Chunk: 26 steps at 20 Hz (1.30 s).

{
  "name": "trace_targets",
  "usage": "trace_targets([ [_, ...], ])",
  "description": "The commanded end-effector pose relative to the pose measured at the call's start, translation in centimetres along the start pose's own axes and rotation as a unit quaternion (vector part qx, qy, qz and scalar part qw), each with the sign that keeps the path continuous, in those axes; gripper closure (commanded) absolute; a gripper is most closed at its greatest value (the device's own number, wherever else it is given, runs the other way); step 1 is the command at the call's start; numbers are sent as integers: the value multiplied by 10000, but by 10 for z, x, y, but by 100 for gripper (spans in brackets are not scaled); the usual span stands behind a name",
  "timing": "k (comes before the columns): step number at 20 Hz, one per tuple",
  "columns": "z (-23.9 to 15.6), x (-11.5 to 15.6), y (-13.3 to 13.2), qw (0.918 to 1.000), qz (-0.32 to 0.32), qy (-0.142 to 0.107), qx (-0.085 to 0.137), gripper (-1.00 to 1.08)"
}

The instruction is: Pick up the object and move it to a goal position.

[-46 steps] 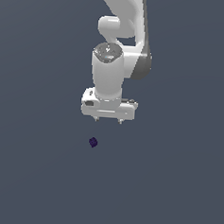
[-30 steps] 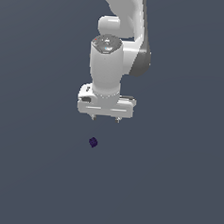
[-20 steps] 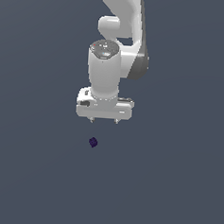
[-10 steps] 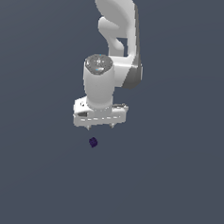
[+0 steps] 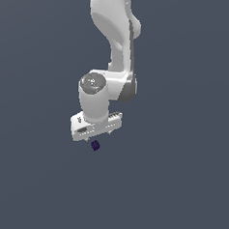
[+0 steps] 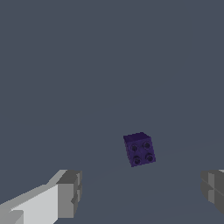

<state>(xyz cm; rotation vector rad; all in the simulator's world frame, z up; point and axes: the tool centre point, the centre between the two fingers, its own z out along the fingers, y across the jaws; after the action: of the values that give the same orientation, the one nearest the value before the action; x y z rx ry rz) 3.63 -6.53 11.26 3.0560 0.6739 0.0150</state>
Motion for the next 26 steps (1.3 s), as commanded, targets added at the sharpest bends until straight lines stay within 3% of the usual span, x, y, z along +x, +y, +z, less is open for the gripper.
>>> trace_targets([
  [1, 10, -1, 5, 9996, -284, -10, 15, -92],
  [12, 38, -3, 16, 9950, -996, -26, 66, -92],
  [26, 63, -5, 17, 9943, -1062, -28, 73, -92],
])
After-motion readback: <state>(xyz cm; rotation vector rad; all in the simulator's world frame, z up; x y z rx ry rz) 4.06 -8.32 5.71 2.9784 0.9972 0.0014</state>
